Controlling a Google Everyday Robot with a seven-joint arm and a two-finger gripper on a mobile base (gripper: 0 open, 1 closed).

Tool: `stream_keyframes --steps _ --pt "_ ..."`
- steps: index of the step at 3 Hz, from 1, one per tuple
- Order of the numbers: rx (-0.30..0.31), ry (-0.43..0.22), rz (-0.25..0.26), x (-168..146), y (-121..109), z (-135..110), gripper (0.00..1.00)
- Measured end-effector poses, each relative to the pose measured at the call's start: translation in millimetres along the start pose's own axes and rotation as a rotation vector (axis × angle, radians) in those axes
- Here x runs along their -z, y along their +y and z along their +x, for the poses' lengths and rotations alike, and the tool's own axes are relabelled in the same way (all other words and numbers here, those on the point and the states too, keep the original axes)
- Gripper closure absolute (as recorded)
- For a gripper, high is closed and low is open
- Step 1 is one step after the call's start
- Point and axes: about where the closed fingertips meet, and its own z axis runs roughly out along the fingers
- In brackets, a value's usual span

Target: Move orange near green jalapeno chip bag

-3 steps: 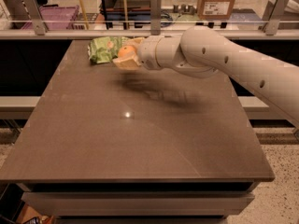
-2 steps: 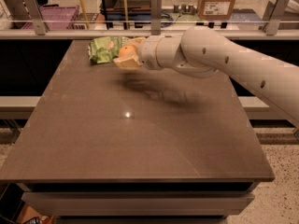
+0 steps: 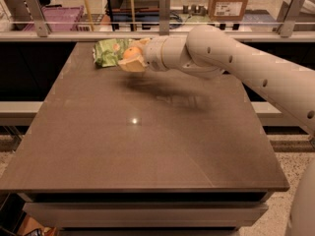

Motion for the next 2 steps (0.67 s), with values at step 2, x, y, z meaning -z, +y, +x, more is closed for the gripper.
stream_keyframes --steps 2 --pt "-0.123 -0.002 -0.078 -20.7 -0.5 21.2 1.0"
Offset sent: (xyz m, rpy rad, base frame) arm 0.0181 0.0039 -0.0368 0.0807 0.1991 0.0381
